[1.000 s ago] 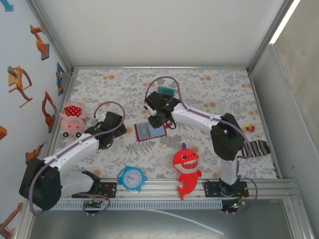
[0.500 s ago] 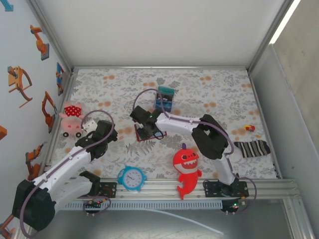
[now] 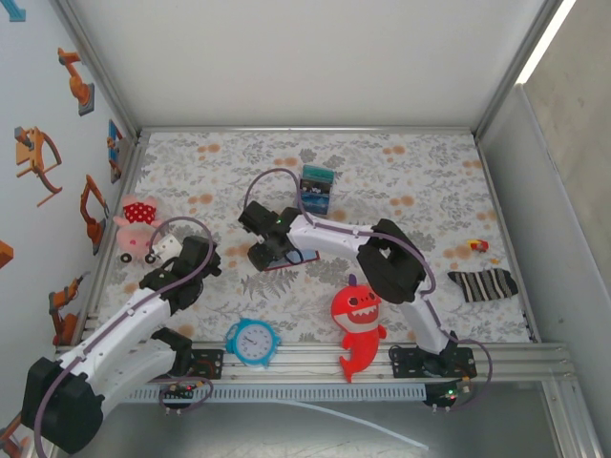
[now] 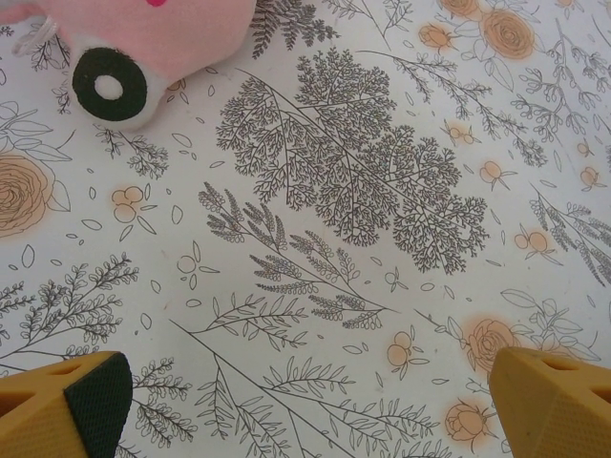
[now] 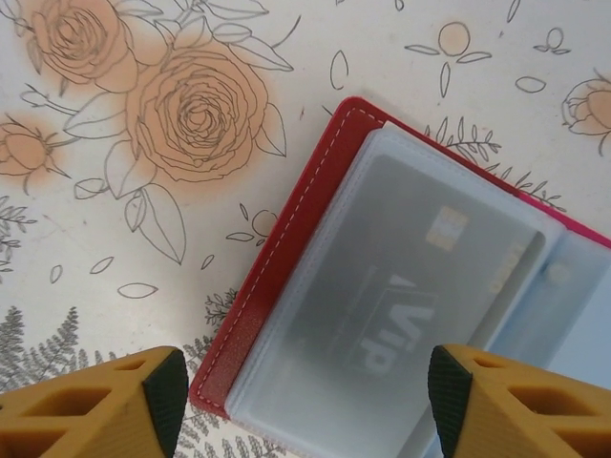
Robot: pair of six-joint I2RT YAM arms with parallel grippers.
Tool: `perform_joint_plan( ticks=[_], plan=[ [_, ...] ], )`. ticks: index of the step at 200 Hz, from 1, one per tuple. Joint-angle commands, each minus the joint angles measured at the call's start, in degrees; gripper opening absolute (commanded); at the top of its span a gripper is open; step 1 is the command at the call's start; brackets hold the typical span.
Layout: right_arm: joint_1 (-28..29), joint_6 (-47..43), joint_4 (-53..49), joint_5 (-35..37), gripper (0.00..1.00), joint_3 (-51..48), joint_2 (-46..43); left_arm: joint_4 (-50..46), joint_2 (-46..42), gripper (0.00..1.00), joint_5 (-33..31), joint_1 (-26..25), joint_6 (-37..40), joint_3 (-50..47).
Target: Take the credit cards out of the card holder
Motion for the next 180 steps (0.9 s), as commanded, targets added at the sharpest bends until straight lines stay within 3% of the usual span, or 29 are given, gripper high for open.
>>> perform_joint_plan(
  ticks=[1,180],
  plan=[
    [0.14,0.15,-1.98,0.07,0.65,1.04,1.24,-1.55,-0.68,0.97,-1.40,0.47,-0.97,-0.75],
    [0.19,1.12,-1.04,2.26,0.49,-1.95,2.37,-1.37,-1.08,0.97,-0.84,0.89,0.38,-0.40]
  ],
)
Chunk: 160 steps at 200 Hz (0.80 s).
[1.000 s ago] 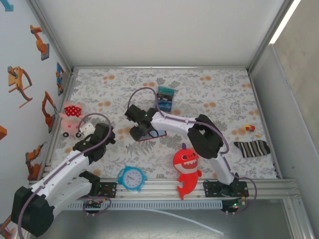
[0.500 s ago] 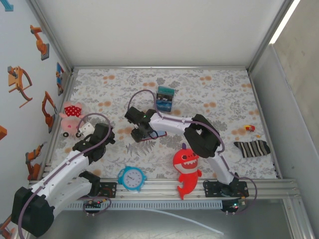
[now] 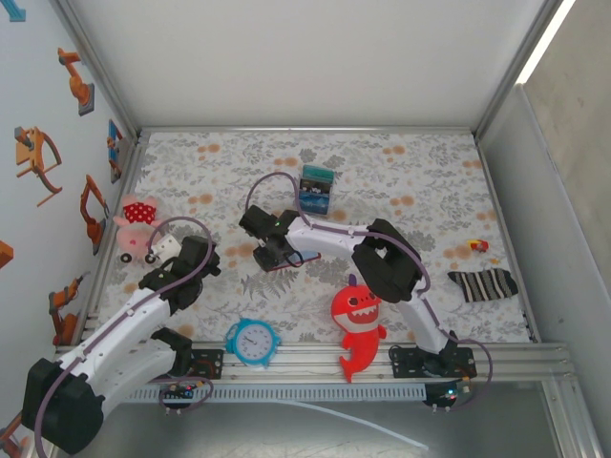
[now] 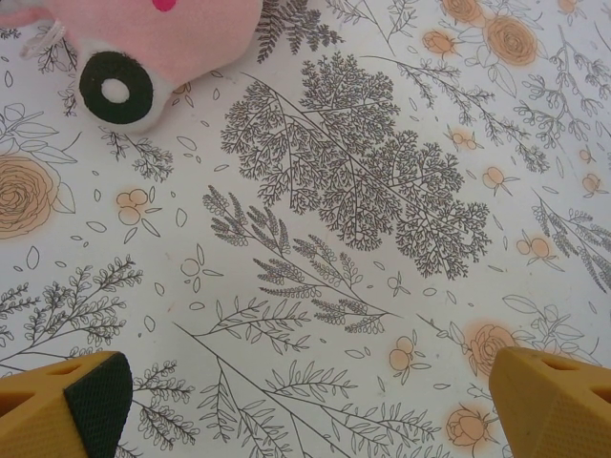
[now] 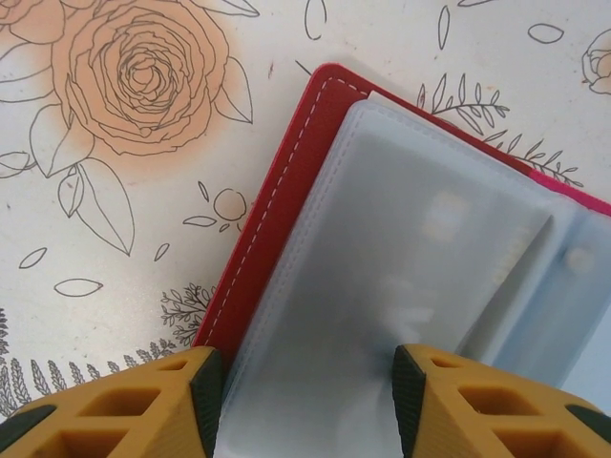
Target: Take the credit cards out of the card holder
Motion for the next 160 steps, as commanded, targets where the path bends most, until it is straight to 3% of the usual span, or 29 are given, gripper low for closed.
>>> perform_joint_plan(
  ticks=[1,69,160],
  plan=[
    [0.19,1.09,-0.45,0.62,0.49,-1.41,1.06,-1.37,-0.89,0.97,-0.67,0.47,0.45,-0.40],
    [-0.35,1.85,3.88,-4.91,0.47,-3.74,-2.68,-1.35,-1.23,0.97,-0.31,0.50,0.81,-0.41],
    [-0.39,1.26,1.42,1.14,0.54,-5.50,-4.42,-0.28,-0.16,0.97,0.53,0.57,1.63,-0.21]
  ],
)
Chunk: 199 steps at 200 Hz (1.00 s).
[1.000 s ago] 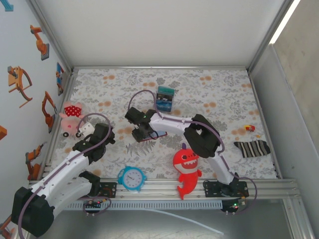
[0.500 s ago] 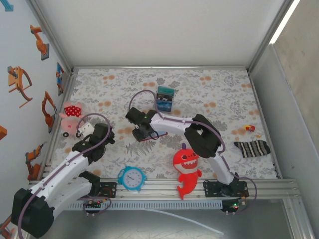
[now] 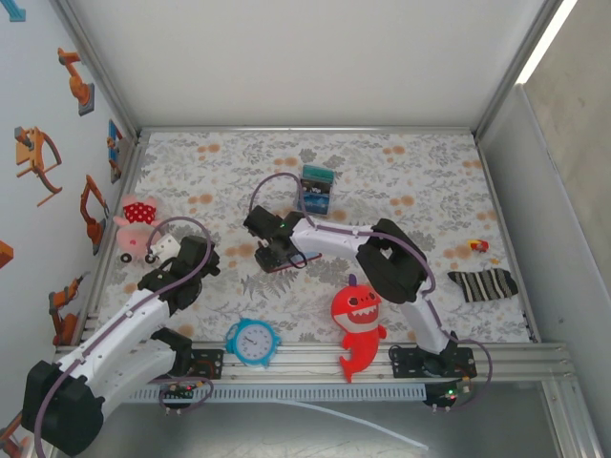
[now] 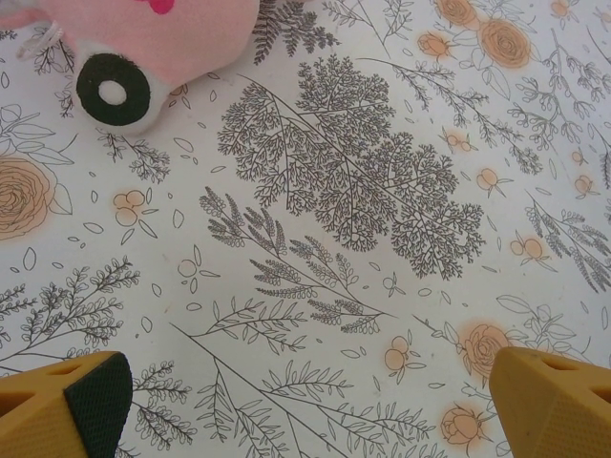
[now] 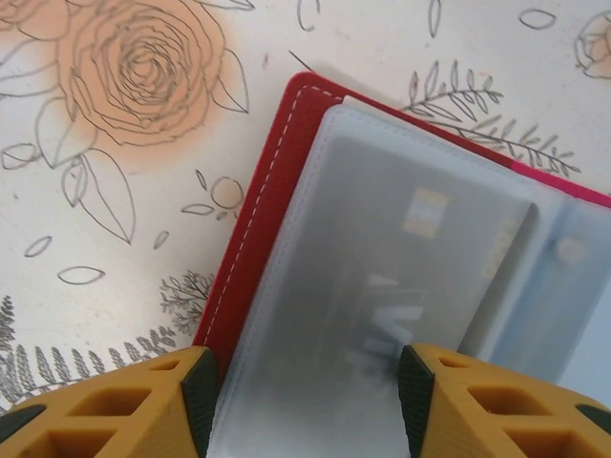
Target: Take the credit cards out of the card holder
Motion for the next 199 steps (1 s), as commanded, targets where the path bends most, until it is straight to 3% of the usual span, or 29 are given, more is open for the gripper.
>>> perform_joint_plan(
  ticks=[1,76,120,161,199],
  plan=[
    [-0.06,0.67,-2.10,2.24,0.54,-1.20,-1.84,-0.30,0.40,0.97,0.08,0.35,1.24,-0.21],
    [-0.19,0.83,-1.07,1.68,0.52,-1.64,2.38,0.08,1.34,0.97,0.60,0.32,1.75,0.40],
    [-0.87,1.38,0.22,0.80,0.44,-2.58,2.36,-0.06,1.37,0.97,0.63,0.34,1.75,0.37],
    [-1.13,1.75,0.95,-0.91,0.29,-3.23,0.67,-0.23,1.13,0.97,0.61,0.40,2.03,0.83],
    [-1.22,1.51,0.97,-1.58,0.23,-3.14,-0.85,-0.23,0.98,0.97,0.54,0.44,2.36,0.88]
  ],
)
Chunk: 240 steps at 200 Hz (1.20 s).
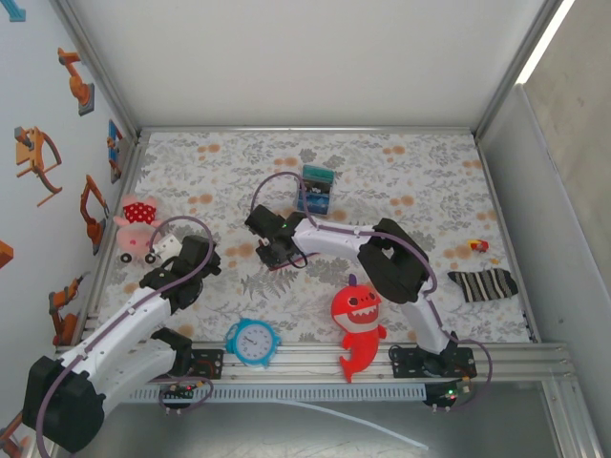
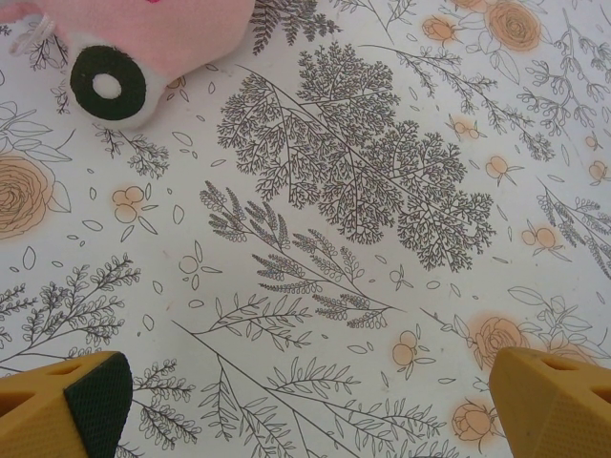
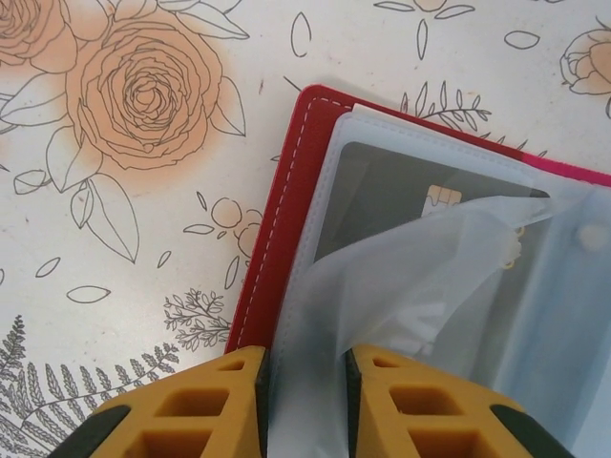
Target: Take the credit cards out of the card holder
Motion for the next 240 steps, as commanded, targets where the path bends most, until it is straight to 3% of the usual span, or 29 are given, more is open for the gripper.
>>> perform_joint_plan(
  ticks=[1,29,108,171,240],
  plan=[
    [-0.69,0.40,-1.70,-0.72,0.23,-1.94,-0.52,-0.41,-0.32,0.97,0.16,0.37,1.28,0.86],
    [-0.70,0.65,-1.69,-0.83,0.23,-1.91,-1.85,-0.31,-0.04,0.97,0.22,0.43,1.55,1.14],
    [-0.74,1.01,-2.88,0.77,0.50,-1.84,-6.74,-0.25,-0.21,0.97,0.56,0.43,2.64,1.59],
    [-0.64,0.90,-3.48,-0.22,0.48,-2.64,-4.94,0.48,0.12,0.97,1.14,0.45,3.10,1.62],
    [-0.78,0.89,-3.93,0.93,0.56,-2.33,-1.36,0.93,1.06,0.97,1.98,0.59,3.27,1.79]
  ],
)
